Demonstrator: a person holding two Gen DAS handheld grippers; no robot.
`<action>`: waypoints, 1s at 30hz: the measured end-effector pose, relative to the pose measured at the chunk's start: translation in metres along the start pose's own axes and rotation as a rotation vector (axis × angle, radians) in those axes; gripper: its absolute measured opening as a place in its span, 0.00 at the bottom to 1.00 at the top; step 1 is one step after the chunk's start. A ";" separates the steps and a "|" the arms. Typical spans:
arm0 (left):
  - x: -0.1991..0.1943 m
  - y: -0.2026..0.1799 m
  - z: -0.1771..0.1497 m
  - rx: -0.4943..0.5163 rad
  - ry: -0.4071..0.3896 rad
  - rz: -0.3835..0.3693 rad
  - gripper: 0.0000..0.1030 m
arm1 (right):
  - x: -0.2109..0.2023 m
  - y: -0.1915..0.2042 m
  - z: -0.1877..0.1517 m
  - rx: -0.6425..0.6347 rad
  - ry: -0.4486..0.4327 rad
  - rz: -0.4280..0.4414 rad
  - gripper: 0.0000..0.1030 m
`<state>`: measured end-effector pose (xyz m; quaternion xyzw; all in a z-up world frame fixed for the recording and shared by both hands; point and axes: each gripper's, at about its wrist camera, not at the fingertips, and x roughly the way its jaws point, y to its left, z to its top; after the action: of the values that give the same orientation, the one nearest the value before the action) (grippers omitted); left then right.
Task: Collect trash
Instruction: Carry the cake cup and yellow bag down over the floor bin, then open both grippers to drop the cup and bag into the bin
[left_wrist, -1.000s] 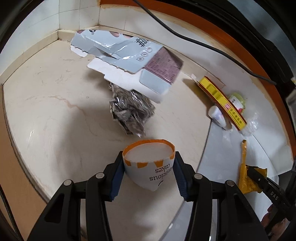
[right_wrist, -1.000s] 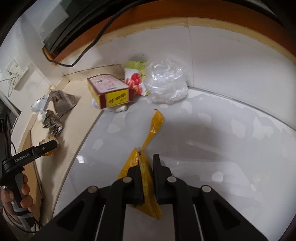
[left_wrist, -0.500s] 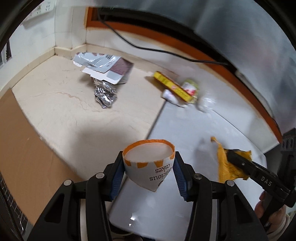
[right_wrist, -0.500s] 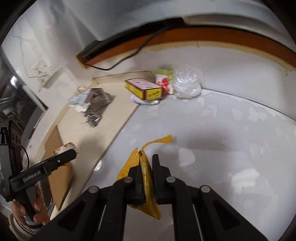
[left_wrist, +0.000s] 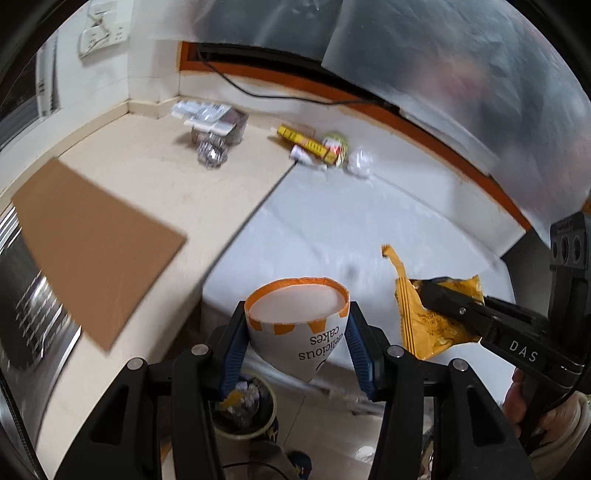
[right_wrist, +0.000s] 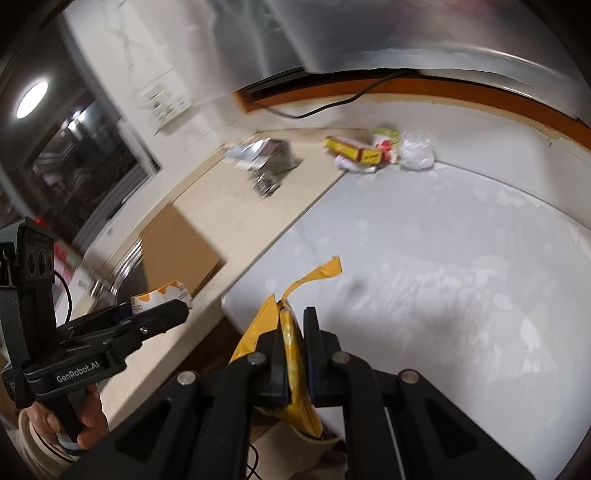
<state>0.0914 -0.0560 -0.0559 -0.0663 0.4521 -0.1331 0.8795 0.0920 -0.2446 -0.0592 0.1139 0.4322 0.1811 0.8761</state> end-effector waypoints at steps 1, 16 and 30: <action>-0.004 0.001 -0.010 -0.001 0.004 0.005 0.47 | -0.002 0.005 -0.007 -0.016 0.007 0.004 0.06; 0.026 0.033 -0.139 -0.034 0.169 0.084 0.47 | 0.049 0.057 -0.132 -0.268 0.199 0.019 0.06; 0.205 0.123 -0.239 -0.083 0.362 0.076 0.47 | 0.240 0.001 -0.233 -0.194 0.409 -0.063 0.07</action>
<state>0.0328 0.0018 -0.3835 -0.0601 0.6102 -0.0907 0.7848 0.0402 -0.1338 -0.3705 -0.0238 0.5848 0.2138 0.7822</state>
